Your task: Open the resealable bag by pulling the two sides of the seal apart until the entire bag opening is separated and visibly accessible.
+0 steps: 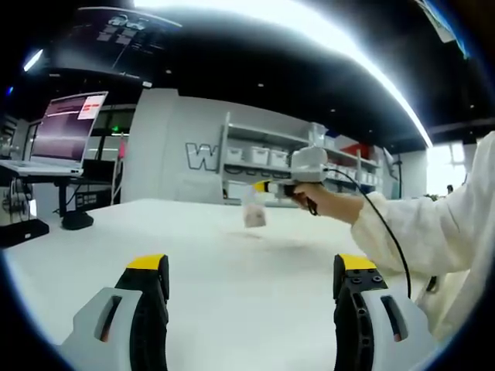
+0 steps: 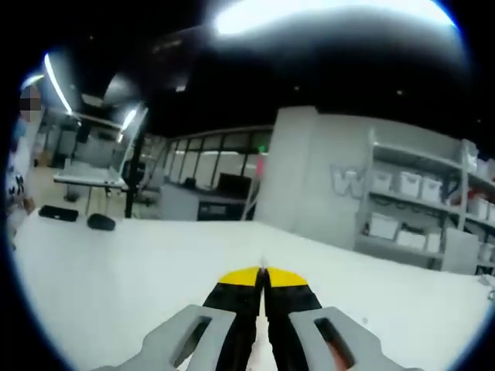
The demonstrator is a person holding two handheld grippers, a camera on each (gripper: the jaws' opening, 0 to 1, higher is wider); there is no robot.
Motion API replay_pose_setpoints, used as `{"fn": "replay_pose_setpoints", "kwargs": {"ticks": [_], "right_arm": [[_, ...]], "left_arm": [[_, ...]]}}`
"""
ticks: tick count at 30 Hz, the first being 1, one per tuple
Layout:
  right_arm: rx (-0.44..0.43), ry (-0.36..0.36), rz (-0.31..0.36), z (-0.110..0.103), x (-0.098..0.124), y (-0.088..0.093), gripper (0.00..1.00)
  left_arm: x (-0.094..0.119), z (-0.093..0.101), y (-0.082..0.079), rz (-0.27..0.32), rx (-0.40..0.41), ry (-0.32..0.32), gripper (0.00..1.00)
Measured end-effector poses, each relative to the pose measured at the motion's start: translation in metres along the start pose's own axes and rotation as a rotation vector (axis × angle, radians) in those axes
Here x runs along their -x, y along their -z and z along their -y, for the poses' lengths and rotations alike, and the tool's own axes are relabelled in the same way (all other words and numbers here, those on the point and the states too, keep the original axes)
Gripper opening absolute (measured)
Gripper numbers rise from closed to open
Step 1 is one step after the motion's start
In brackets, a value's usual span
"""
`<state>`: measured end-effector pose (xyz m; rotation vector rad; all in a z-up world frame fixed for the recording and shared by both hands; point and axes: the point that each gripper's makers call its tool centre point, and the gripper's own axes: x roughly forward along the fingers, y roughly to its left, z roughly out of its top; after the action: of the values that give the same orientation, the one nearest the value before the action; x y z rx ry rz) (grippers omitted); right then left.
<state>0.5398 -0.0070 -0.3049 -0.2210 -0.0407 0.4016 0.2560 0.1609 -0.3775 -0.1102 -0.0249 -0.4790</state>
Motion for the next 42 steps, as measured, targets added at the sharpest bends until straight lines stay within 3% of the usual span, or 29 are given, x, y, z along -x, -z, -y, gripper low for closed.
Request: {"fn": "replay_pose_setpoints", "kwargs": {"ticks": [42], "right_arm": [[-0.018,-0.058,0.032,0.001,0.045,0.002,0.0]], "left_arm": [[-0.004,0.003,0.003,-0.012,-0.008,0.019,0.86]]}}
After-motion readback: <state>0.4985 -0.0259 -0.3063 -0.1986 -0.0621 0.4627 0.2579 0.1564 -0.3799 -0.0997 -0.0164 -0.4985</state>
